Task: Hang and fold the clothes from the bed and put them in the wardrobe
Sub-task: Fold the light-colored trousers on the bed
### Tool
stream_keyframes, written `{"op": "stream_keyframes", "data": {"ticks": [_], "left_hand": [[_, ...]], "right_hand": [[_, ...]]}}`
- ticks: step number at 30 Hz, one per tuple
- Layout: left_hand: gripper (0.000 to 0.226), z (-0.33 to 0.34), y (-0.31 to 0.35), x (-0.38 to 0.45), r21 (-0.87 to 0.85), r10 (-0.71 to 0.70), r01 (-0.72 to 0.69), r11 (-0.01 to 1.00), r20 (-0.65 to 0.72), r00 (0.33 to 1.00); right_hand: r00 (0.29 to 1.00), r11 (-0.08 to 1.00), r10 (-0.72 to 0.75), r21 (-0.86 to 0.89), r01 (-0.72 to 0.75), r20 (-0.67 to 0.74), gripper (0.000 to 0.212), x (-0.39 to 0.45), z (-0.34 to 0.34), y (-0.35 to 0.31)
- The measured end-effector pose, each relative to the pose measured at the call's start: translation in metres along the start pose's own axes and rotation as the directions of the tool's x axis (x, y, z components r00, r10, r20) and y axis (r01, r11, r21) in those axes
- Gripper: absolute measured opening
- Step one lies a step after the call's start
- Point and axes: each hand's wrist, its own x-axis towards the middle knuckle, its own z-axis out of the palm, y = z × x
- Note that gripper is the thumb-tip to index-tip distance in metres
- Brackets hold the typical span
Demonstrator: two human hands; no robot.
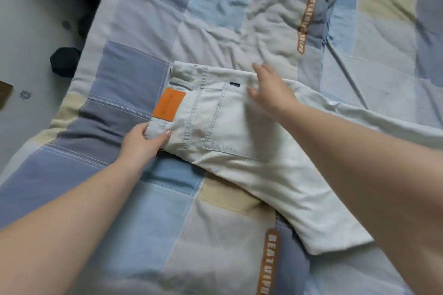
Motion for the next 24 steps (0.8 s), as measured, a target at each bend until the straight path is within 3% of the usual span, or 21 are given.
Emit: {"op": "stream_keyframes", "data": {"ticks": [2,3,5,7,8,10,12,13,15,17,19,20,21,24], "left_hand": [[0.023,-0.006,0.0,0.004,0.028,0.111,-0.112,0.993,0.046,0.993],[0.017,-0.01,0.003,0.006,0.024,0.179,-0.179,0.983,0.008,0.984],[0.015,-0.019,0.008,0.014,0.0,0.257,-0.258,0.966,-0.11,0.96],[0.012,-0.021,0.008,0.022,-0.004,0.25,-0.253,0.967,-0.141,0.958],[0.011,-0.019,0.005,0.022,-0.021,0.206,-0.211,0.977,-0.137,0.969],[0.027,-0.007,-0.002,0.016,-0.204,0.028,-0.064,0.977,-0.174,0.984],[0.042,0.006,-0.005,0.001,-0.538,-0.242,0.1,0.837,-0.199,0.95],[0.036,0.013,-0.004,-0.008,-0.688,-0.335,0.168,0.706,-0.114,0.935],[0.019,0.029,-0.001,-0.023,-0.829,-0.364,0.34,0.445,0.179,0.914],[0.017,0.041,0.001,-0.031,-0.841,-0.31,0.438,0.317,0.344,0.886],[0.012,0.047,0.006,-0.03,-0.848,-0.304,0.443,0.29,0.357,0.883],[0.009,0.047,0.01,-0.029,-0.848,-0.314,0.439,0.297,0.348,0.883],[0.008,0.044,0.013,-0.028,-0.845,-0.333,0.437,0.309,0.335,0.881],[0.013,0.047,0.023,-0.033,-0.813,-0.301,0.466,0.349,0.373,0.877]], "right_hand": [[0.998,0.992,0.023,-0.122,-0.03,-0.059,0.035,0.011,0.007,-0.003],[0.99,0.99,0.035,-0.133,-0.054,-0.138,0.027,0.014,0.008,-0.005],[0.945,0.997,0.077,-0.006,-0.083,-0.318,0.024,0.017,0.009,-0.009],[0.926,0.981,0.107,0.191,-0.038,-0.361,0.029,0.014,0.013,-0.012],[0.94,0.967,0.093,0.253,-0.007,-0.329,0.036,0.008,0.018,-0.014],[0.965,0.986,0.051,0.165,-0.008,-0.256,0.053,-0.01,0.035,-0.017],[0.971,0.997,0.064,-0.021,-0.071,-0.23,0.063,-0.032,0.058,-0.02],[0.973,0.992,0.098,-0.061,-0.113,-0.209,0.064,-0.045,0.07,-0.024],[0.984,0.991,0.108,-0.066,-0.119,-0.144,0.062,-0.067,0.092,-0.034],[0.995,0.994,-0.073,-0.088,0.067,-0.07,0.061,-0.083,0.104,-0.035],[0.959,0.948,-0.285,-0.147,0.284,0.016,0.064,-0.086,0.096,-0.019],[0.948,0.932,-0.317,-0.178,0.317,0.027,0.066,-0.083,0.087,-0.006],[0.96,0.94,-0.281,-0.197,0.278,0.013,0.066,-0.078,0.078,0.007],[0.997,0.956,0.022,-0.289,-0.043,-0.073,0.068,-0.082,0.056,0.079]]}}
